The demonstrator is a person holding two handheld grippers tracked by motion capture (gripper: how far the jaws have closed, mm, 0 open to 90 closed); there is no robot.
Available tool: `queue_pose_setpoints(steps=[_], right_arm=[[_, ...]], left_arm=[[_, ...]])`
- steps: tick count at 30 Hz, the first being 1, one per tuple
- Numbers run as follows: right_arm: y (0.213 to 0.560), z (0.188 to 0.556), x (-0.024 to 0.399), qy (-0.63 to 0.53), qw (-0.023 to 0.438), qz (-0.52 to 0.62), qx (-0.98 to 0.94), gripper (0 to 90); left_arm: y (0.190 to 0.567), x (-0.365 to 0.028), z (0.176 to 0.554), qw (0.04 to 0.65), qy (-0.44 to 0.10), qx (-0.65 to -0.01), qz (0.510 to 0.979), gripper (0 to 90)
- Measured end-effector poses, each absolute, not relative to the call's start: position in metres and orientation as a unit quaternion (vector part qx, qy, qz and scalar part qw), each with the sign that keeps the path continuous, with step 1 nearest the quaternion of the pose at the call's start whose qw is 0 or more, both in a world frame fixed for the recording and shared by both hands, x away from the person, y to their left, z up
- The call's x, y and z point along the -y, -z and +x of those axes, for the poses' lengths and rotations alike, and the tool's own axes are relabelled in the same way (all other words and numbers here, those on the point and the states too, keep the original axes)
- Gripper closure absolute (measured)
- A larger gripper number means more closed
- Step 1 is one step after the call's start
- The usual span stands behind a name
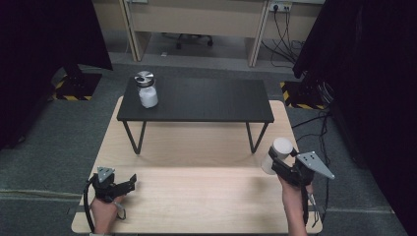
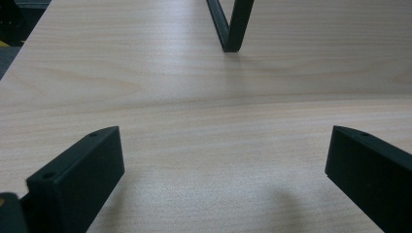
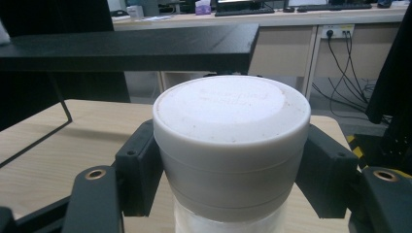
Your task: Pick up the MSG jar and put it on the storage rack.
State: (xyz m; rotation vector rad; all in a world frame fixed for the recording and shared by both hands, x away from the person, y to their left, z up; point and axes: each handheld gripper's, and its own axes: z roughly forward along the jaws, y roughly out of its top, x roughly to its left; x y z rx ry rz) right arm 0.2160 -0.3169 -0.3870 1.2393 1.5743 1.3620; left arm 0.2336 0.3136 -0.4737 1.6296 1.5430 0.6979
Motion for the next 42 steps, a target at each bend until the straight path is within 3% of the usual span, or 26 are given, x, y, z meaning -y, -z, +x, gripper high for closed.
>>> queue_pose_setpoints(steps=[42], right_arm=[[0.317, 0.241, 0.307, -0.553, 0.326, 0.439, -0.629, 34.0]], left_arm=[[0.474, -0.313, 0.234, 0.383, -0.275, -0.607, 0.64, 0.2]])
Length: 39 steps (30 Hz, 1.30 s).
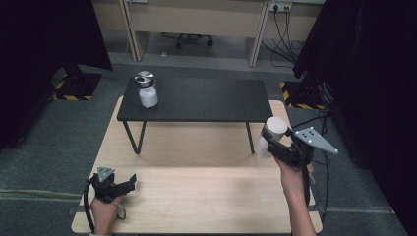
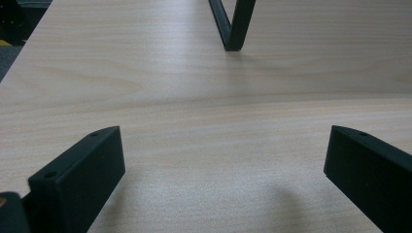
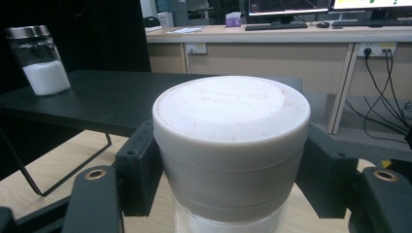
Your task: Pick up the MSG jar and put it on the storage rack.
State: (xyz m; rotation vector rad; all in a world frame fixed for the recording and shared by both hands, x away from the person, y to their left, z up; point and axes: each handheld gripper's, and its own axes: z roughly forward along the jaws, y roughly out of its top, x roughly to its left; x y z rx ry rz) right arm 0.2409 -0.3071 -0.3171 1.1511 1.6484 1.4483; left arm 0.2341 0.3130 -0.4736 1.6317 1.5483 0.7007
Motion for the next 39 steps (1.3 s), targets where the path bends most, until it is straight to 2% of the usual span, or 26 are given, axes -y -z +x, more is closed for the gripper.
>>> queue_pose_setpoints(steps=[39], right_arm=[[0.27, 0.294, 0.284, -0.576, 0.327, 0.408, -0.629, 34.0]], left_arm=[[0.474, -0.314, 0.235, 0.383, -0.273, -0.608, 0.639, 0.4]])
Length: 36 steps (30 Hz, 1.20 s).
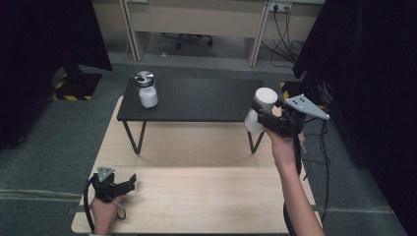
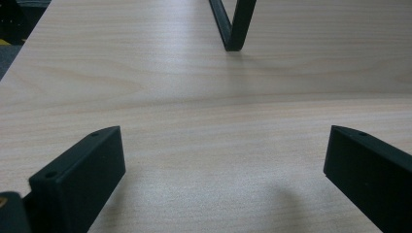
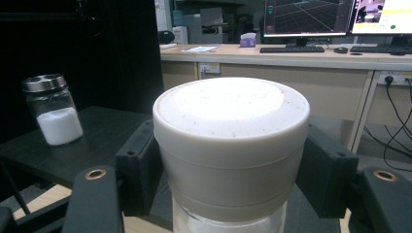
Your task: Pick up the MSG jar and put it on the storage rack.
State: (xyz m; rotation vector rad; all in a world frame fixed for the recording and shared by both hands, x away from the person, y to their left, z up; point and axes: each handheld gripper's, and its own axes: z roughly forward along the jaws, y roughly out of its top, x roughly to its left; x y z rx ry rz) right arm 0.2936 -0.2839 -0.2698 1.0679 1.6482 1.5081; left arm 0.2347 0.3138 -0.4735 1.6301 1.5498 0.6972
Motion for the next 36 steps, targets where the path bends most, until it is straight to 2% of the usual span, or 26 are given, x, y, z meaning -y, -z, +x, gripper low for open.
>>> queue_pose_setpoints(steps=[36], right_arm=[[0.267, 0.353, 0.267, -0.562, 0.342, 0.426, -0.621, 34.0]], left_arm=[[0.473, -0.314, 0.235, 0.383, -0.273, -0.608, 0.639, 0.5]])
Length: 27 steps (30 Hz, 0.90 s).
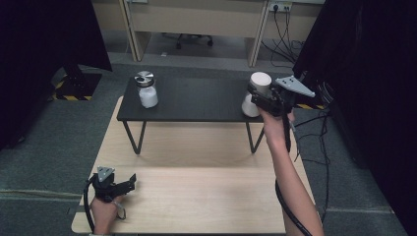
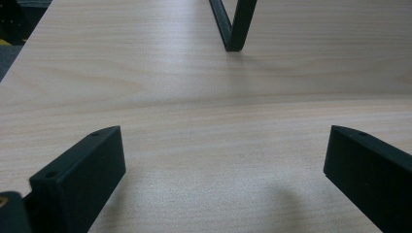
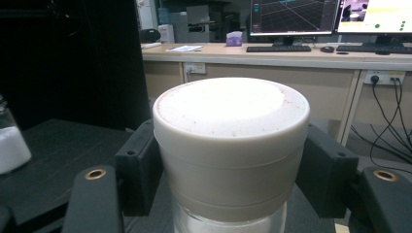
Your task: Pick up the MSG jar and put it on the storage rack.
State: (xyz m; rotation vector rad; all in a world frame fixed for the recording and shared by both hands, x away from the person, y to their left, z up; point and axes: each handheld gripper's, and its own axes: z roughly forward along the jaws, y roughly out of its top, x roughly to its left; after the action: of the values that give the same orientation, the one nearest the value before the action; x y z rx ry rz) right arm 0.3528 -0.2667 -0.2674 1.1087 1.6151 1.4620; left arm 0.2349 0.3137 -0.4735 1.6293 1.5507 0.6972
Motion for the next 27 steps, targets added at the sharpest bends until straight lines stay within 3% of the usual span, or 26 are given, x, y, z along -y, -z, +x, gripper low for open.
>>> queue_pose_setpoints(steps=[27], right_arm=[[0.269, 0.375, 0.261, -0.554, 0.342, 0.436, -0.621, 33.9]], left_arm=[[0.473, -0.312, 0.235, 0.38, -0.275, -0.605, 0.643, 0.5]])
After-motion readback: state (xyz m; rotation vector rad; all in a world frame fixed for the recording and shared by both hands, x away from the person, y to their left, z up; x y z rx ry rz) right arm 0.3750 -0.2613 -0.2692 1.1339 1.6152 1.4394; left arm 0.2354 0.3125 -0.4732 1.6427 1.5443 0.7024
